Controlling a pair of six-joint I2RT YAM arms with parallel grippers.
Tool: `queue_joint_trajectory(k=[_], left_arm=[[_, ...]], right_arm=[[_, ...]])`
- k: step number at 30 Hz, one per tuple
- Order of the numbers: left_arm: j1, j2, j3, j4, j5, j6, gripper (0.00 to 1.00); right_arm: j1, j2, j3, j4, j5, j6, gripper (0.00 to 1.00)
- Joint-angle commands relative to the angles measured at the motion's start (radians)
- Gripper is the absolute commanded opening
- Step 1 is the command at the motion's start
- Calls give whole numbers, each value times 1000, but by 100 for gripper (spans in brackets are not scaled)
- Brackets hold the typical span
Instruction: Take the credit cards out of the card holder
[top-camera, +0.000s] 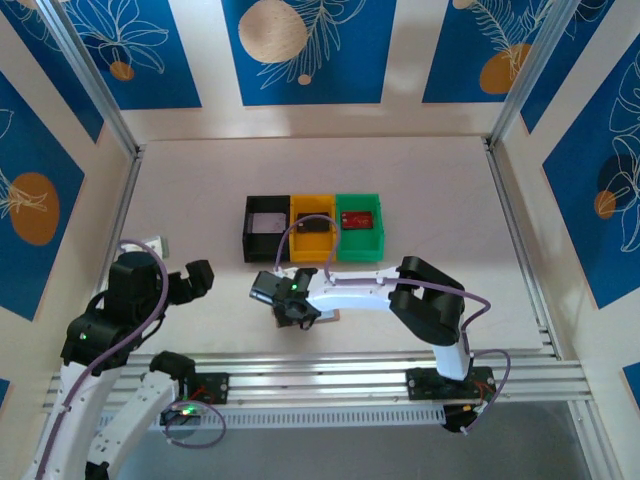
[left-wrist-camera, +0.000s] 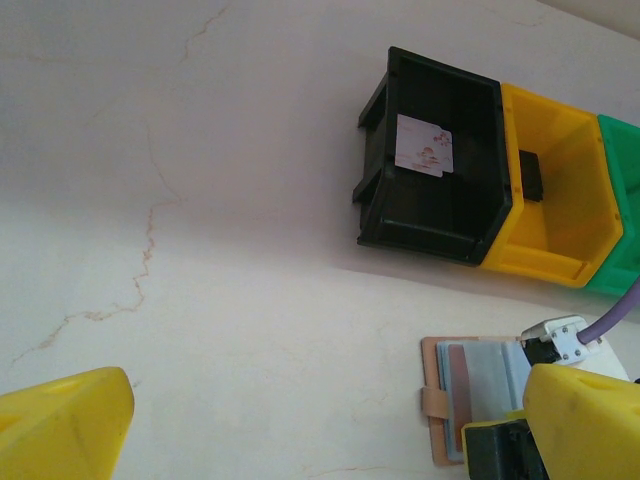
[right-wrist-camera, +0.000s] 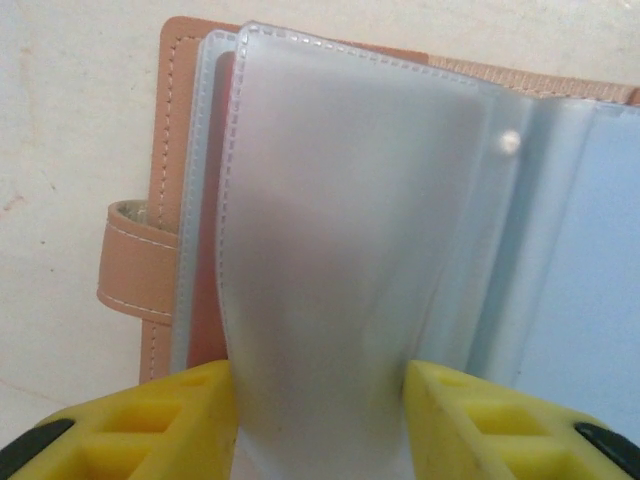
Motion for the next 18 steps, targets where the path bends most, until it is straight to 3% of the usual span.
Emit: queue_joint_trajectory(k=[1,8,18], left_arm=[[-3,0,-6,5,14,7,100],[-4,5,-7,5,18,8,100],[-4,11,-7,4,19,8,100]], right_arm=[[-10,-1,10,-30,15,4,43],[-60,-97,-85,38,-27,30,30],[-145,-208,-210,85,-53,68,31]])
